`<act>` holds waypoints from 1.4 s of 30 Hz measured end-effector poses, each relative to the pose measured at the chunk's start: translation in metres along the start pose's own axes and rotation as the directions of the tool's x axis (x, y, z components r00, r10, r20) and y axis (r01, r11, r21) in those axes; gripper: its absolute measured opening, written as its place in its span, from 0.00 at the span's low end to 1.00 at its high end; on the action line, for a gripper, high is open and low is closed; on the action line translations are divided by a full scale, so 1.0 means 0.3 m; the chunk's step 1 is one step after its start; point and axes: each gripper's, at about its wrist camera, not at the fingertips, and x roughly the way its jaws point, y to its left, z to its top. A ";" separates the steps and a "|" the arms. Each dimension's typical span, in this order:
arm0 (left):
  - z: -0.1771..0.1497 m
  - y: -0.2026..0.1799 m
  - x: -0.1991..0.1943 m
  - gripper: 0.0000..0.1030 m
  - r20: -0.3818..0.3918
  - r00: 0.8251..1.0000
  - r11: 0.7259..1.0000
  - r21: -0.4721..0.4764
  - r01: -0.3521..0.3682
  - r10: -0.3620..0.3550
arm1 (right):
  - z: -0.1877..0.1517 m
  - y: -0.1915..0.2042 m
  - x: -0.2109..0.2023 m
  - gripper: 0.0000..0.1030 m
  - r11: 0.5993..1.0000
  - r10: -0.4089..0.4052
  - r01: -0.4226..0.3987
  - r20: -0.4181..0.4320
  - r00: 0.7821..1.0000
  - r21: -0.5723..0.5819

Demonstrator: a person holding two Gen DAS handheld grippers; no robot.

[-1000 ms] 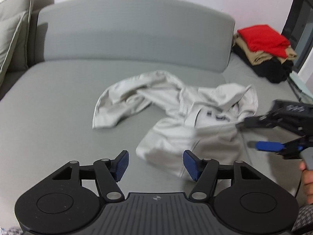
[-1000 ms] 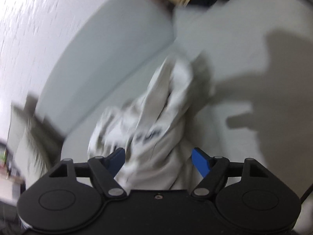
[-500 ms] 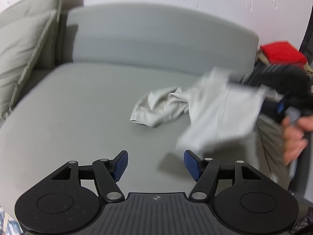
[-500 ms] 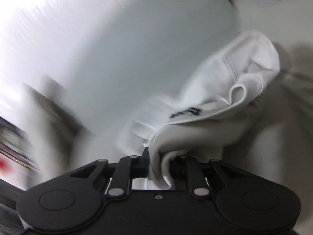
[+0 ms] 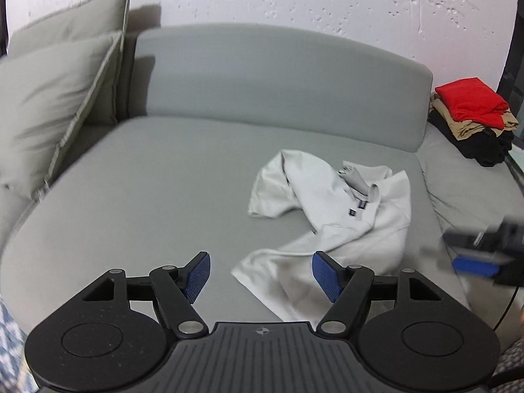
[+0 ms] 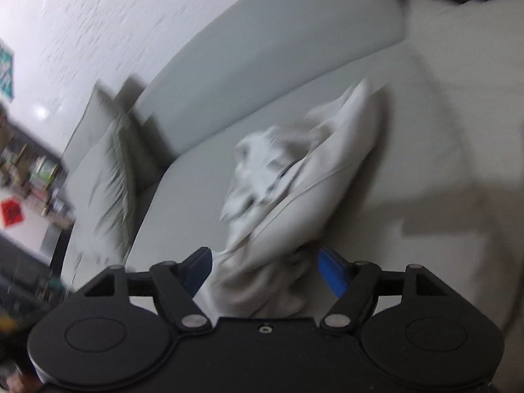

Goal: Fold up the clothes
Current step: 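Move both grippers down toward the crumpled white T-shirt, then close the right gripper on the shirt while the left gripper grasps another edge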

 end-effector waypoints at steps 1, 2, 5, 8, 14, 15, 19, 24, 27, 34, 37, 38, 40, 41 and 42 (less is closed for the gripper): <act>0.001 -0.003 0.012 0.66 -0.009 1.000 1.000 -0.015 0.012 -0.013 | 0.037 -0.012 -0.004 0.68 1.000 -0.004 0.004 0.018 1.000 0.012; 0.010 -0.006 0.030 0.66 -0.014 1.000 0.999 -0.028 0.027 -0.028 | 0.074 -0.024 -0.008 0.64 1.000 -0.009 0.008 0.036 0.999 0.023; 0.037 -0.040 0.084 0.65 -0.012 0.999 0.999 -0.031 0.045 -0.045 | 0.178 -0.030 0.042 0.42 0.999 -0.031 0.031 0.082 0.996 0.008; 0.056 -0.075 0.136 0.66 0.002 0.999 0.998 0.039 0.046 -0.046 | 0.263 -0.032 0.098 0.35 0.998 -0.061 0.060 0.078 0.995 0.018; 0.028 -0.111 0.211 0.68 0.022 0.996 0.952 0.298 0.073 -0.083 | 0.401 -0.045 0.314 0.36 0.989 -0.140 0.142 -0.054 0.989 0.038; 0.019 -0.115 0.223 0.68 0.016 0.995 0.935 0.342 0.090 -0.102 | 0.411 -0.051 0.344 0.36 0.987 -0.153 0.157 -0.078 0.985 0.038; -0.002 -0.129 0.280 0.67 -0.004 0.988 0.886 0.440 0.143 -0.157 | 0.430 -0.075 0.416 0.36 0.980 -0.191 0.197 -0.124 0.974 0.030; -0.017 -0.162 0.398 0.48 -0.057 0.994 0.834 0.542 0.105 -0.088 | 0.478 -0.098 0.488 0.36 0.966 -0.243 0.252 -0.131 0.961 0.054; -0.019 -0.166 0.447 0.33 -0.082 0.994 0.824 0.557 0.104 -0.071 | 0.495 -0.105 0.540 0.34 0.965 -0.247 0.256 -0.143 0.958 0.050; 0.013 -0.159 0.368 0.02 -0.007 0.999 0.848 0.528 0.039 -0.041 | 0.475 -0.077 0.565 0.04 0.954 -0.300 0.300 -0.117 0.947 -0.014; 0.046 -0.171 0.248 0.02 0.085 0.994 0.854 0.520 0.016 -0.071 | 0.491 -0.080 0.399 0.04 0.965 -0.258 0.258 -0.018 0.966 0.039; 0.049 -0.184 0.191 0.02 0.114 0.988 0.852 0.523 0.025 -0.099 | 0.494 -0.081 0.335 0.04 0.969 -0.242 0.241 0.015 0.970 0.055; 0.042 -0.219 0.070 0.02 0.168 0.973 0.842 0.537 0.044 -0.158 | 0.487 -0.087 0.185 0.04 0.976 -0.206 0.199 0.072 0.976 0.088; 0.032 -0.239 0.009 0.02 0.192 0.963 0.834 0.548 0.054 -0.189 | 0.480 -0.091 0.110 0.04 0.978 -0.191 0.181 0.100 0.976 0.103; 0.008 -0.258 -0.045 0.02 0.205 0.954 0.824 0.563 0.069 -0.220 | 0.461 -0.100 0.033 0.04 0.979 -0.182 0.167 0.127 0.975 0.118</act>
